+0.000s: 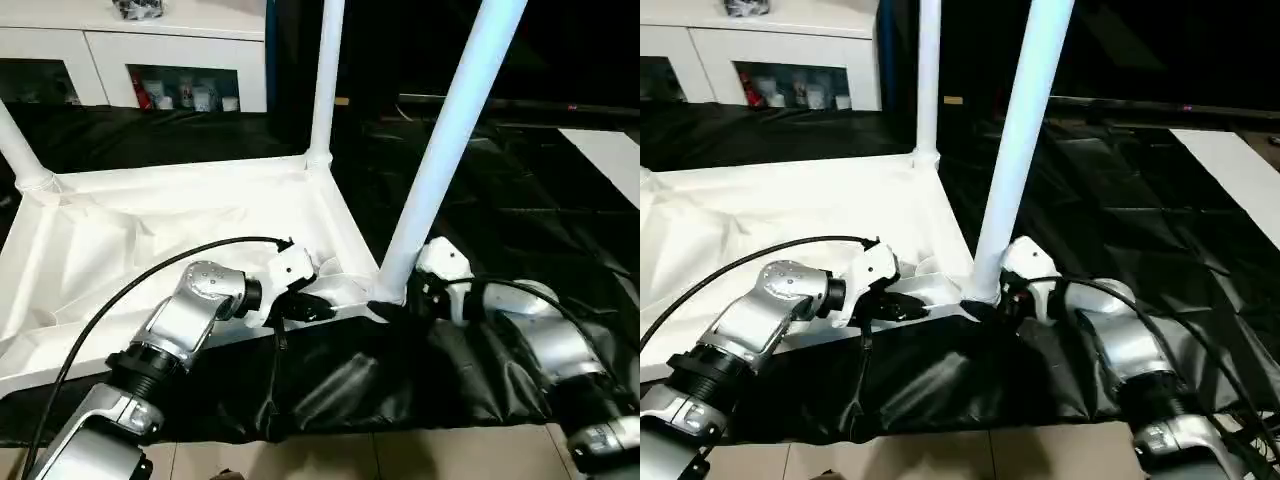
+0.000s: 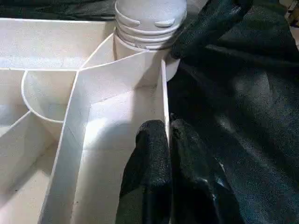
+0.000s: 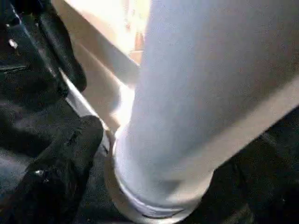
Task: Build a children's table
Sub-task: Rotate leg to tighten
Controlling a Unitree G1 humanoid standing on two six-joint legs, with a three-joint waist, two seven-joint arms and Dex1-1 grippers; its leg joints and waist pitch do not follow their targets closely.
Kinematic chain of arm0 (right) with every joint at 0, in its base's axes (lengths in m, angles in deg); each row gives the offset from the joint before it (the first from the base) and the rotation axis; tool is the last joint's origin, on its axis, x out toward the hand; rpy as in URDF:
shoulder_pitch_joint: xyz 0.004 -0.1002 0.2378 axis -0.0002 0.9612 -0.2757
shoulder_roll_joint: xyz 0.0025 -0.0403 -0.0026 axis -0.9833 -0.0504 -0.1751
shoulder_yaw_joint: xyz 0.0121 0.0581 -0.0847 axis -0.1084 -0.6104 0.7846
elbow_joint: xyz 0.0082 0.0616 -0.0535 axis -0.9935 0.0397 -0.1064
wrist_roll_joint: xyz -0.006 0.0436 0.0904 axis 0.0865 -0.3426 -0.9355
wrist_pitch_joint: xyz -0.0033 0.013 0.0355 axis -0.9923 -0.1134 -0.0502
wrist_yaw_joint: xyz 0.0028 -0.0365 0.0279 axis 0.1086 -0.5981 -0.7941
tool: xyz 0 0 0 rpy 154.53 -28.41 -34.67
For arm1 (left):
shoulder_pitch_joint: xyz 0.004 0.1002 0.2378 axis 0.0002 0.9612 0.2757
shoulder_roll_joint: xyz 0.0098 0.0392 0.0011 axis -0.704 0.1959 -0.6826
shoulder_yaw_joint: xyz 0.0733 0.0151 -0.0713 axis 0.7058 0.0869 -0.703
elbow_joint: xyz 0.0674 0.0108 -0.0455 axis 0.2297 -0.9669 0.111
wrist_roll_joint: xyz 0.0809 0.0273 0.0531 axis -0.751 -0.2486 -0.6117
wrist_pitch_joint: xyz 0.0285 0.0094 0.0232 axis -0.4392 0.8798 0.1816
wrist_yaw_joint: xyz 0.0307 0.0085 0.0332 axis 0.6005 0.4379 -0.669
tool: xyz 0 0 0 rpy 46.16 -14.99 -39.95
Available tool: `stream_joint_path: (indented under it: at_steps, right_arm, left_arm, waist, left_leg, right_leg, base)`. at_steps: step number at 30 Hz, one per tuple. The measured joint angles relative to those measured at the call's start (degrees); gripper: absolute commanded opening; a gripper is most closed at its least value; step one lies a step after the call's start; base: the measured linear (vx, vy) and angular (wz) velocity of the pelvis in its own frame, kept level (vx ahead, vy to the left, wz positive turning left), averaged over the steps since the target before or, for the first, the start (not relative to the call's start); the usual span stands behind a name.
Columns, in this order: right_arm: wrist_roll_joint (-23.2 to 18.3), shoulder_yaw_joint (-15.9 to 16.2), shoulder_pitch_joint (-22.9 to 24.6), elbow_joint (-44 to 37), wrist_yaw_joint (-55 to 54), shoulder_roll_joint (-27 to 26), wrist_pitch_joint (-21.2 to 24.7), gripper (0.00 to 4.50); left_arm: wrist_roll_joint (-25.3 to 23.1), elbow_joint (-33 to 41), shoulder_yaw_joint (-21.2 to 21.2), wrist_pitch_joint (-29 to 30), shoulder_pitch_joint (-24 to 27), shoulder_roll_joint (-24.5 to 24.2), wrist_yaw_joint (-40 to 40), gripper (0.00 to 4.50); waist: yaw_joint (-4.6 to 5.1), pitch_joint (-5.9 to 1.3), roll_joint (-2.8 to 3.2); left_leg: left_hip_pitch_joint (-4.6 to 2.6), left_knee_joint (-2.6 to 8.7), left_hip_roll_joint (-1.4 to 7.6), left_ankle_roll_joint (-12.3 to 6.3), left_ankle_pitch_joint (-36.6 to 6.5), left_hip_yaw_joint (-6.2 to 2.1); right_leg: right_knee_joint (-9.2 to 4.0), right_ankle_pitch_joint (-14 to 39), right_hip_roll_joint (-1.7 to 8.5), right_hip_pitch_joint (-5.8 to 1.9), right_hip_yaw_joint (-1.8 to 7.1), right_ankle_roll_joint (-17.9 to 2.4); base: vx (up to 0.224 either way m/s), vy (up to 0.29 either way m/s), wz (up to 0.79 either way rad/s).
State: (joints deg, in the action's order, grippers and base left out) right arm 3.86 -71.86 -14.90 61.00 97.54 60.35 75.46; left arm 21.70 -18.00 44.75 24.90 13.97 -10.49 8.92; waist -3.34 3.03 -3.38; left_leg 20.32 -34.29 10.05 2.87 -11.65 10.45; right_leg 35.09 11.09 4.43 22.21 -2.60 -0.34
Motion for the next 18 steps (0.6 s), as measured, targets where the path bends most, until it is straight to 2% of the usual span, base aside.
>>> stream_joint_path:
  at_steps: [4,7,8,11,18]
  right_arm:
    - [-0.9,-0.5,-1.7,4.0,0.1,-1.4,-0.5,3.71]
    - [-0.9,-0.5,-2.3,5.4,0.6,-1.7,-1.0,3.58]
    - [-1.0,-0.6,-2.3,5.7,0.7,-2.0,-1.3,3.35]
    - [-1.2,-0.6,-2.3,6.4,1.1,-2.7,-1.9,3.12]
    - [-1.6,-1.2,-2.6,8.1,1.3,-3.9,-3.1,2.75]
  left_arm:
    - [0.0,-0.2,0.0,-0.2,-0.1,-0.4,0.3,0.0]
    - [0.0,-0.4,0.0,-0.4,-0.2,-0.6,0.4,0.0]
    - [0.0,-0.4,0.0,-0.5,-0.2,-0.9,0.7,0.0]
    - [0.0,-0.6,-0.1,-1.0,-0.3,-1.3,1.1,0.0]
    - [0.4,-0.9,-0.6,-1.2,-0.1,-1.7,1.4,0.0]
  waist:
    - [0.25,0.01,0.02]
    - [0.24,0.01,0.01]
    - [0.24,0.01,0.01]
    - [0.23,0.01,0.01]
    - [0.51,0.0,0.0]
  left_leg:
    - [-0.02,0.0,0.0,0.0,0.0,0.0]
    - [-0.04,0.04,0.01,0.0,0.0,-0.01]
    - [-0.04,0.05,0.01,0.0,0.0,-0.01]
    - [-0.03,0.05,0.01,0.0,0.0,-0.01]
    - [-0.05,0.06,0.0,0.0,0.0,0.0]
  right_leg:
    - [0.04,0.0,0.0,0.01,-0.01,0.0]
    - [0.04,0.0,0.0,0.01,-0.03,0.0]
    - [0.04,0.0,0.0,0.01,-0.03,0.0]
    - [0.02,0.0,0.0,0.01,-0.01,0.0]
    - [0.01,0.0,-0.01,0.02,-0.01,0.0]
  base:
    - [0.0,0.0,0.0]
    - [0.0,0.0,0.0]
    - [0.0,0.0,0.0]
    - [0.0,0.0,0.0]
    - [0.0,0.0,0.0]
